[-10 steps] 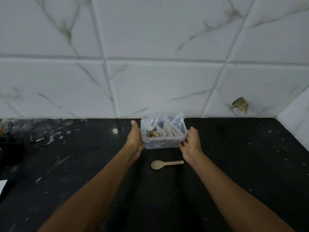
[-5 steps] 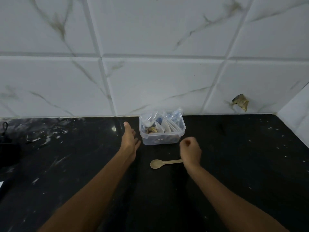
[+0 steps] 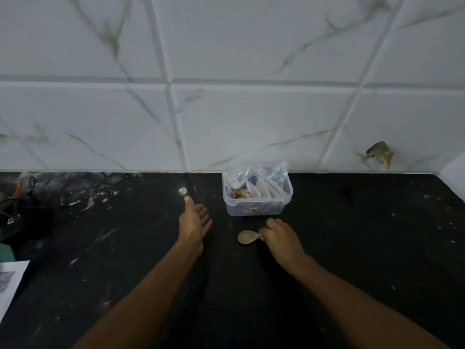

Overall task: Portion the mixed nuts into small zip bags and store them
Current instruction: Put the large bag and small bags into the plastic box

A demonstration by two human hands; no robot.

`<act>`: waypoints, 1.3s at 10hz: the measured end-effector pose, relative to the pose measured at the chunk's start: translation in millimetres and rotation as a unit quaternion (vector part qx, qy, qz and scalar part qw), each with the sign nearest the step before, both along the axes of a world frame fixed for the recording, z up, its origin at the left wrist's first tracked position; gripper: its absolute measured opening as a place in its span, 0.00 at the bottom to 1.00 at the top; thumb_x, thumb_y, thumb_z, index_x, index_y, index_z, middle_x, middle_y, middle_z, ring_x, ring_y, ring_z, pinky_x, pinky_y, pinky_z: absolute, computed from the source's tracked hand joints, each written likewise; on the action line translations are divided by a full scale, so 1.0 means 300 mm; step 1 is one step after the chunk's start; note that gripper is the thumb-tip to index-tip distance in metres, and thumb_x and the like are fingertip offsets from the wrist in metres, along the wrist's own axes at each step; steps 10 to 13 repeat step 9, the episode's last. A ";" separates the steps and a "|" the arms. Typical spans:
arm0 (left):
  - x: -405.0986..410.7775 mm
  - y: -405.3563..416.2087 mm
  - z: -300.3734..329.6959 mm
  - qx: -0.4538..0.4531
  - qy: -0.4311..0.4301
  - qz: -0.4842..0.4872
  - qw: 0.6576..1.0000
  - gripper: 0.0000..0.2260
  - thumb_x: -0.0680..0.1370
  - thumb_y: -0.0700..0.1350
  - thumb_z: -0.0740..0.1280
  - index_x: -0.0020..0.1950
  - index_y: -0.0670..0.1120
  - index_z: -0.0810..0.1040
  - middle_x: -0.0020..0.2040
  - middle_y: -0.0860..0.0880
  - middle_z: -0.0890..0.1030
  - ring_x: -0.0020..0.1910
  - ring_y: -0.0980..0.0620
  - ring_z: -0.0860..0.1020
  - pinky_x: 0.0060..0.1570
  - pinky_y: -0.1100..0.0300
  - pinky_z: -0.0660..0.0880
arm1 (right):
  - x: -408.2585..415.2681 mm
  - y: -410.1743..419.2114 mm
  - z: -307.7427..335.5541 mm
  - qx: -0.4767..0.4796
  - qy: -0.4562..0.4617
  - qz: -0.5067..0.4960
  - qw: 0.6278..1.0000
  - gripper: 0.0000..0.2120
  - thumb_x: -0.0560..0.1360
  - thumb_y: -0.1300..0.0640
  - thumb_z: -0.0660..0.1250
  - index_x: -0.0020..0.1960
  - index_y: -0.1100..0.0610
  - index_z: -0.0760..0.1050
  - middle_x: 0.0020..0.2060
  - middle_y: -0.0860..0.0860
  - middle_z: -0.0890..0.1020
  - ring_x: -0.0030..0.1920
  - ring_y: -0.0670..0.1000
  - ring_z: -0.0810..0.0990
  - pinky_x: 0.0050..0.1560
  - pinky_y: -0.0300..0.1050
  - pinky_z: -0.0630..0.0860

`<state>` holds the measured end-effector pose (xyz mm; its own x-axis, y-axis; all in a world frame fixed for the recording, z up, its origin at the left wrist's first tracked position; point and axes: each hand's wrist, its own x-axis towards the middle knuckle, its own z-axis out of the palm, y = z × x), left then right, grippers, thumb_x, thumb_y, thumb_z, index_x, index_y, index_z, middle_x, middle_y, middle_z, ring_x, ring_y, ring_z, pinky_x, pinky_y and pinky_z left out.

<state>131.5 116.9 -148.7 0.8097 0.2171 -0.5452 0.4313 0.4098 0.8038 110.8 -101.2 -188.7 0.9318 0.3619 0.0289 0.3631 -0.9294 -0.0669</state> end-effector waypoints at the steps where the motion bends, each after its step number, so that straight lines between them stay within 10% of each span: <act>1: -0.002 0.004 0.006 -0.002 -0.003 -0.003 1.000 0.31 0.82 0.62 0.50 0.74 0.38 0.64 0.73 0.39 0.69 0.71 0.42 0.69 0.68 0.49 0.70 | 0.038 0.001 -0.002 0.046 -0.003 -0.041 0.998 0.04 0.75 0.61 0.66 0.44 0.58 0.78 0.44 0.54 0.77 0.46 0.54 0.75 0.41 0.44 0.66; 5: -0.021 -0.008 0.028 0.001 -0.009 -0.027 1.000 0.31 0.83 0.61 0.49 0.74 0.39 0.65 0.73 0.39 0.68 0.71 0.41 0.69 0.69 0.48 0.69 | 0.053 0.005 0.016 0.036 0.009 -0.037 0.999 0.08 0.77 0.57 0.65 0.54 0.58 0.78 0.52 0.54 0.77 0.54 0.55 0.76 0.50 0.47 0.74; 9: -0.048 -0.034 0.110 0.219 -0.155 -0.026 0.963 0.34 0.76 0.69 0.53 0.75 0.49 0.66 0.75 0.49 0.68 0.73 0.52 0.67 0.74 0.48 0.62 | -0.045 0.033 0.181 0.223 -0.191 -0.043 0.955 0.08 0.77 0.54 0.62 0.45 0.56 0.78 0.39 0.49 0.78 0.40 0.47 0.76 0.39 0.40 0.77; 13: -0.048 -0.034 0.110 0.219 -0.155 -0.026 0.963 0.34 0.76 0.69 0.53 0.75 0.49 0.66 0.75 0.49 0.68 0.73 0.52 0.67 0.74 0.48 0.62 | -0.045 0.033 0.181 0.223 -0.191 -0.043 0.955 0.08 0.77 0.54 0.62 0.45 0.56 0.78 0.39 0.49 0.78 0.40 0.47 0.76 0.39 0.40 0.77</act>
